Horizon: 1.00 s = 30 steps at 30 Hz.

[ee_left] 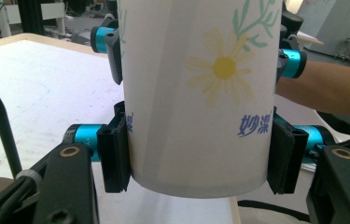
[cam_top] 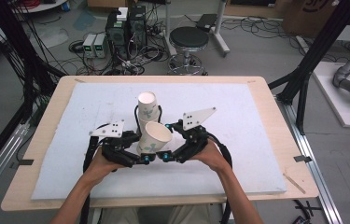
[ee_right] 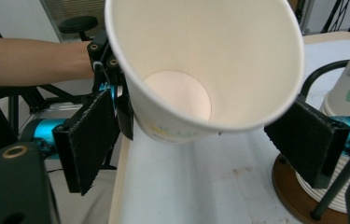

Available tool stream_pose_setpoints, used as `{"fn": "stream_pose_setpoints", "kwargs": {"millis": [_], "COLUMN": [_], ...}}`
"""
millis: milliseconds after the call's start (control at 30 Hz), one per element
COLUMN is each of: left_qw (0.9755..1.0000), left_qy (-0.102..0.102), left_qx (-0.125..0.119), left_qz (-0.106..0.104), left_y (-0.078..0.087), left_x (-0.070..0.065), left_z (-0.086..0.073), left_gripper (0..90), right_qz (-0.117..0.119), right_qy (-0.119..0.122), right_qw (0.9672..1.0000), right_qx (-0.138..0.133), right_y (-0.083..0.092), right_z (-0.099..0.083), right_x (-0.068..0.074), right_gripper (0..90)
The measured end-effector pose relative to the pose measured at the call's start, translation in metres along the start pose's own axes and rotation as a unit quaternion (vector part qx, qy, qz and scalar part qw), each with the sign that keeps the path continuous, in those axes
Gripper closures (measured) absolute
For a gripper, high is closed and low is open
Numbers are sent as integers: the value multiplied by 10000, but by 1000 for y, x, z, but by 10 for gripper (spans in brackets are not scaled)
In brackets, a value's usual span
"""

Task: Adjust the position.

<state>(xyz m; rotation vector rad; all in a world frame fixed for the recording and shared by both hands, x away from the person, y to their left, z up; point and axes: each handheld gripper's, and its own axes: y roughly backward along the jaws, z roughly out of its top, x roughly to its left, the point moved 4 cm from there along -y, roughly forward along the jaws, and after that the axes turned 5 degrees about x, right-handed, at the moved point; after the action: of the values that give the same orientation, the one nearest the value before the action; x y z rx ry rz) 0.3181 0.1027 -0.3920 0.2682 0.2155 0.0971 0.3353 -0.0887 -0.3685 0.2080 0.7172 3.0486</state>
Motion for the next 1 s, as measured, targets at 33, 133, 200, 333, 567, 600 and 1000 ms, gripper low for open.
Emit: {"fn": "stream_pose_setpoints", "kwargs": {"millis": [33,133,200,333,567,600,1000], "left_qw": [10000,10000,10000,9999,9996,9996,9991], "left_qy": [-8,-42,-56,-99,-196,-212,-288], "left_qx": [1,18,18,11,69,61,93], "left_qz": [-7,-28,-52,-119,-172,-179,-303], "left_y": [0,-2,-3,-6,-10,-10,-13], "left_x": [0,1,0,0,-2,-2,-5], "left_z": [0,0,0,1,2,2,4], "left_gripper": [370,370,370,371,371,371,370], "right_qz": [17,45,69,130,292,318,550], "right_qy": [27,27,26,19,54,42,154], "right_qw": [10000,10000,9999,9998,9990,9989,9968], "right_qx": [-3,-61,-71,-138,-320,-349,-561], "right_y": [-1,-2,-2,-3,-2,-2,-1], "right_z": [0,1,2,3,6,7,10], "right_x": [0,0,0,1,1,1,2], "right_gripper": [170,170,170,170,194,194,275]}}
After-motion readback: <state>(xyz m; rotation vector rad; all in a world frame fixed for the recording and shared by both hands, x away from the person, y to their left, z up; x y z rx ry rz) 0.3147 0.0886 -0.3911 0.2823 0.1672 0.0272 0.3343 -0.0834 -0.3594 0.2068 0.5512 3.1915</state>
